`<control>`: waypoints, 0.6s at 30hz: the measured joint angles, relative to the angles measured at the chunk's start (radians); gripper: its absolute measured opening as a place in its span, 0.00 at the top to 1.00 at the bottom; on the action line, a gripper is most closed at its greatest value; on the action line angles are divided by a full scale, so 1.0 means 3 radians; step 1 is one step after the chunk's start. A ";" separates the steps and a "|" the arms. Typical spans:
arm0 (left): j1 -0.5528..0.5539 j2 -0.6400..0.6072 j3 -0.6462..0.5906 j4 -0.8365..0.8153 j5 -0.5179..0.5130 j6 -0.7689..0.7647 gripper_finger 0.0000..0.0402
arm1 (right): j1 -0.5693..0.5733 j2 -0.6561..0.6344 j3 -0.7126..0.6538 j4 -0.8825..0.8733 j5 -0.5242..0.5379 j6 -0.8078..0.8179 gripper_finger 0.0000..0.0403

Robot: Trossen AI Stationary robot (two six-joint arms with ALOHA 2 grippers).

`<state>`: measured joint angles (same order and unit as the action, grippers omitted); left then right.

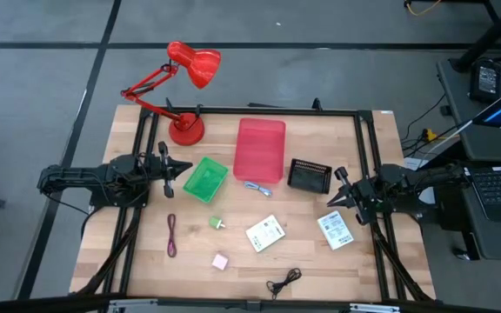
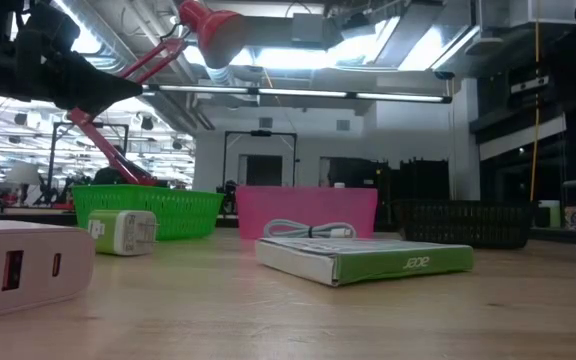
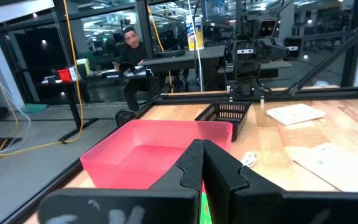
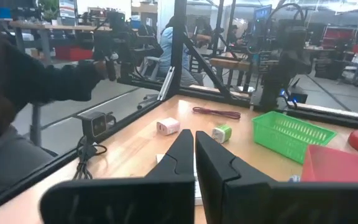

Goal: Pick and place items into bin
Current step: Put the left card reader box into the pink bin

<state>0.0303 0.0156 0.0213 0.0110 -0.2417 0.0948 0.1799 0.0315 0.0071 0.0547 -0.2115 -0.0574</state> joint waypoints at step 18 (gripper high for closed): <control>-0.0001 0.0000 0.0000 0.0001 0.0004 -0.0196 0.99 | 0.0000 0.0000 0.0000 0.0000 0.0001 0.0186 1.00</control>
<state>0.0299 0.0156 0.0214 0.0113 -0.2405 0.0359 0.1799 0.0317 0.0071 0.0547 -0.2111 -0.0015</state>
